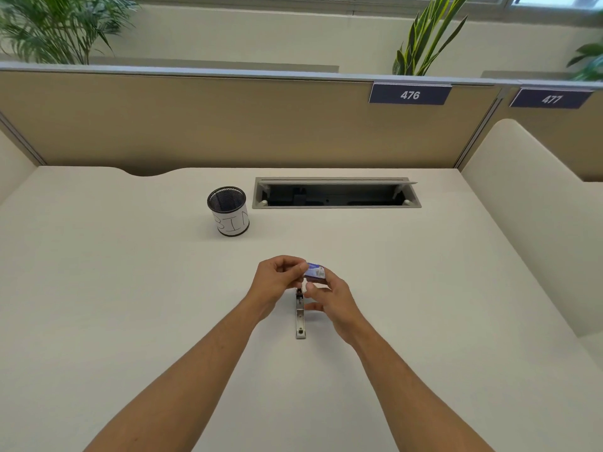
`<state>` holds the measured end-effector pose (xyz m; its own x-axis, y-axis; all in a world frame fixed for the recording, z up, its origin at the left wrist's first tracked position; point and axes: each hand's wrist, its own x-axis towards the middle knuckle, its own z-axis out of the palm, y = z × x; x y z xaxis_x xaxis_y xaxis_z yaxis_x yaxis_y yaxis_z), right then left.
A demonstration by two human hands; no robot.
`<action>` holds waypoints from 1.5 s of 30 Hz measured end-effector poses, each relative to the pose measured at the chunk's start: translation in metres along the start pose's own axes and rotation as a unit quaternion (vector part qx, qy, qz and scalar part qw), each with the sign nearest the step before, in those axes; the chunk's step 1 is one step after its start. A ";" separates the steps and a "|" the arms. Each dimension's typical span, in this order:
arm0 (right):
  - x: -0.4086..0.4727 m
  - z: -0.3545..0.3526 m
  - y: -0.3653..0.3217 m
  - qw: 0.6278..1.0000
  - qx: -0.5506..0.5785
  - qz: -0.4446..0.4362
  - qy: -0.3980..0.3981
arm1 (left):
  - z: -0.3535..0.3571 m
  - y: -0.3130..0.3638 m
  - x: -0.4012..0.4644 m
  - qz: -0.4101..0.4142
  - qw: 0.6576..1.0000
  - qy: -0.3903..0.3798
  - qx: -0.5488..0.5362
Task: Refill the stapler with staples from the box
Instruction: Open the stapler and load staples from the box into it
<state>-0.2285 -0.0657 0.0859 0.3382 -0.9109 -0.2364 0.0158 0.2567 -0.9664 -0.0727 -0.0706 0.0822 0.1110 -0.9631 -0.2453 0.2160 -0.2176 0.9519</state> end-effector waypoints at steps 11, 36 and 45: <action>0.010 -0.009 0.005 0.973 -0.183 -0.102 0.100 | 0.003 0.001 -0.002 -0.007 1.000 -0.013 -0.024; 0.115 -0.088 0.012 0.865 -0.461 -0.095 0.172 | -0.061 -0.049 0.019 0.199 0.850 0.013 0.488; 0.143 -0.100 0.016 0.826 -0.538 -0.070 0.155 | -0.059 -0.053 0.024 0.223 0.841 0.020 0.493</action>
<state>-0.2743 -0.2240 0.0266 0.1442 -0.9890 0.0322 -0.8671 -0.1420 -0.4775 -0.0246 -0.0731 0.0152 0.0052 -0.9820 0.1889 -0.7635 0.1181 0.6349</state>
